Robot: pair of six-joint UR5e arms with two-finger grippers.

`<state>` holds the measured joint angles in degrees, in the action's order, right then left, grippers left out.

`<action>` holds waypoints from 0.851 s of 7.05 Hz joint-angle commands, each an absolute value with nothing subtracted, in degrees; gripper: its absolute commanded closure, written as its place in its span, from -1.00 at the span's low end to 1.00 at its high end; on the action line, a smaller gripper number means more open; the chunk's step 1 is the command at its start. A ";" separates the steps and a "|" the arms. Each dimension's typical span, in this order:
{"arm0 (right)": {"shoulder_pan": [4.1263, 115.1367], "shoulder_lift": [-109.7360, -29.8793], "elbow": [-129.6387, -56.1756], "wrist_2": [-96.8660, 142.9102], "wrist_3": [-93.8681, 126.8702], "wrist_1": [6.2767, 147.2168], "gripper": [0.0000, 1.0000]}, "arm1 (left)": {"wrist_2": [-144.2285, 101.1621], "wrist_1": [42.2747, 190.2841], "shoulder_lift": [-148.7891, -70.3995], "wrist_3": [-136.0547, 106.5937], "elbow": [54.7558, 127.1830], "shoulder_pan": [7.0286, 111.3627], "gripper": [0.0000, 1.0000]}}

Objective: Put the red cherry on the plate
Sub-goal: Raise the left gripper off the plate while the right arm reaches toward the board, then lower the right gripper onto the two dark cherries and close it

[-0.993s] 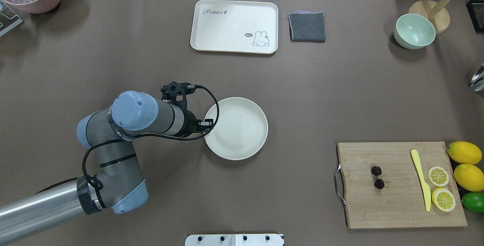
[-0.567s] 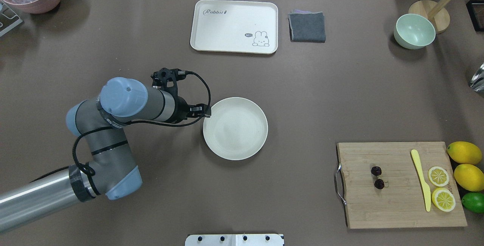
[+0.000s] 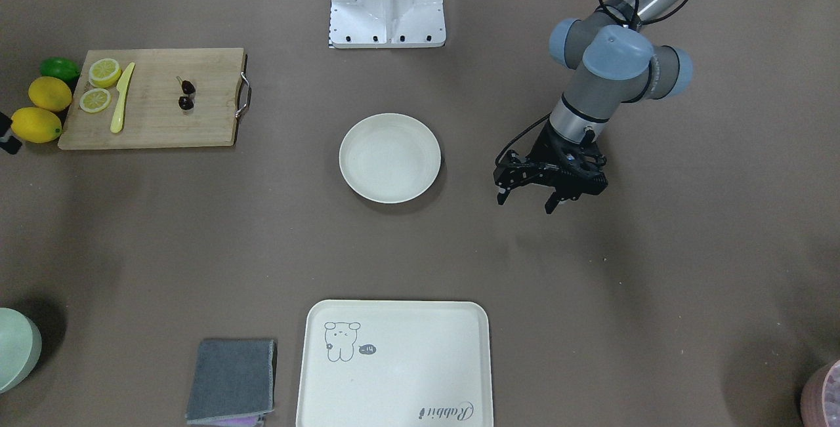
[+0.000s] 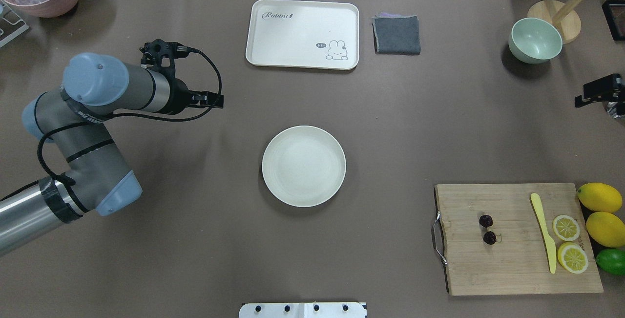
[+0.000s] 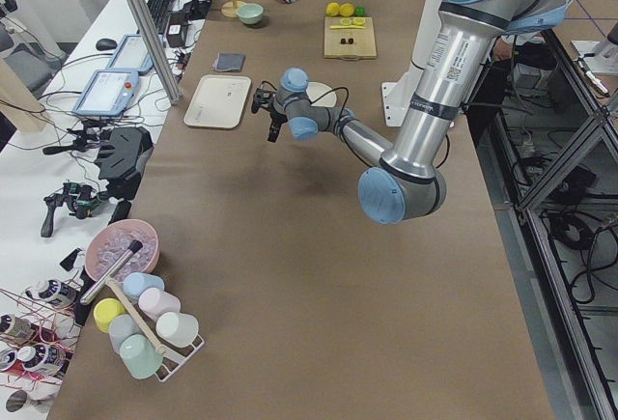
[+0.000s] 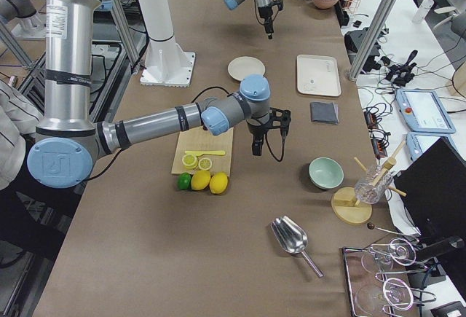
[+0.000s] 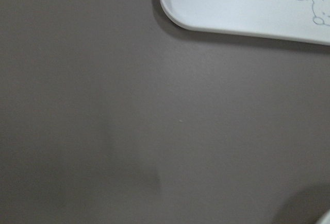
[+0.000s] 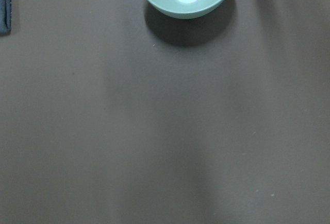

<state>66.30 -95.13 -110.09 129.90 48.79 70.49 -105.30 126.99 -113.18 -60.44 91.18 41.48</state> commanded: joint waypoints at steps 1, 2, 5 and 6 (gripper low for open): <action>55.94 -95.62 -110.30 127.01 57.29 63.92 -1.00 | -105.29 126.39 -111.71 -55.46 91.58 45.07 -0.95; 50.59 -95.71 -111.78 125.52 65.22 60.50 -1.00 | -105.29 125.43 -111.36 -55.46 91.84 45.70 -0.95; 34.31 -97.82 -114.87 115.75 73.04 59.85 -1.00 | -105.12 125.77 -108.63 -55.37 94.22 45.88 -0.95; 32.19 -98.69 -114.87 115.75 72.95 59.85 -1.00 | -105.12 125.68 -108.63 -55.37 94.22 45.88 -0.95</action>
